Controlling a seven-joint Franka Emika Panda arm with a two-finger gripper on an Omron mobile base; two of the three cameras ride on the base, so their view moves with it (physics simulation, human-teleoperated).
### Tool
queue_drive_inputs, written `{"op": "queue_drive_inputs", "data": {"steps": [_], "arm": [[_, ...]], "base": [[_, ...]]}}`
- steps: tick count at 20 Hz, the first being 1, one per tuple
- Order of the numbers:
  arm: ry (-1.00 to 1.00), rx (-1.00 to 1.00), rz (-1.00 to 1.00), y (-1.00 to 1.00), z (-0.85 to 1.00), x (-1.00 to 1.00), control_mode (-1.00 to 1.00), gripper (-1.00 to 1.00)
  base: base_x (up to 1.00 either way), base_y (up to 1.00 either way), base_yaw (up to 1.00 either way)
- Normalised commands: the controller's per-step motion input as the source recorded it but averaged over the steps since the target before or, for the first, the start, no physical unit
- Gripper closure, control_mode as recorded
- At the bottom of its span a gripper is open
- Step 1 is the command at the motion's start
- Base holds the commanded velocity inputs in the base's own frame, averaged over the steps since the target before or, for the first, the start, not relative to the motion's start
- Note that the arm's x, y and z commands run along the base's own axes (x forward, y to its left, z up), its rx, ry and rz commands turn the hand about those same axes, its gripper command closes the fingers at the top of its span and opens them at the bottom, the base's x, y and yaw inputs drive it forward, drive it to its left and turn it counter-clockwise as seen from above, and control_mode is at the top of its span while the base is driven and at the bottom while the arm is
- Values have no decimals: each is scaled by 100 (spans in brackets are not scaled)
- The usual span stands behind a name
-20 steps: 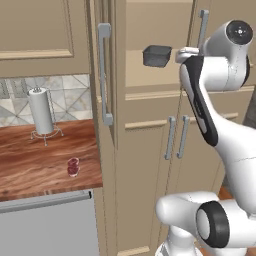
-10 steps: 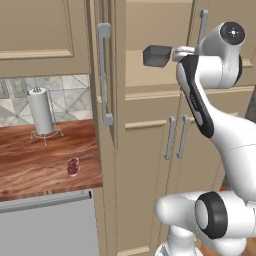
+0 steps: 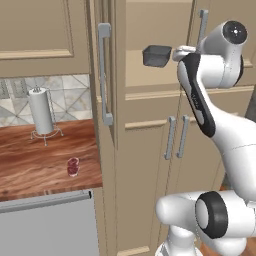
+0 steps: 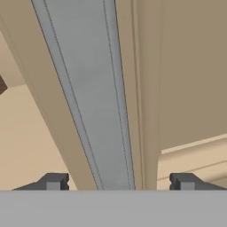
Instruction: Retrieve the tupperware from the cabinet, then place the raw meat into the tupperware to avoid contamination.
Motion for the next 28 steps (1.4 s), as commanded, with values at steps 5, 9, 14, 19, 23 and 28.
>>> {"op": "queue_drive_inputs", "data": {"steps": [5, 9, 14, 19, 23, 28], "arm": [[0, 4, 5, -4, -7, -4, -100, 100], [0, 5, 4, -14, -1, -19, -100, 100], [1, 4, 5, -23, -1, -27, -100, 100], [0, 5, 8, -38, 0, -50, -100, 100], [0, 6, 10, -51, 0, -66, -100, 100], [0, 7, 11, -54, 0, -75, -100, 100]], "base": [[0, 0, 0], [0, 0, 0], [0, 0, 0], [0, 0, 0], [0, 0, 0], [0, 0, 0]]}}
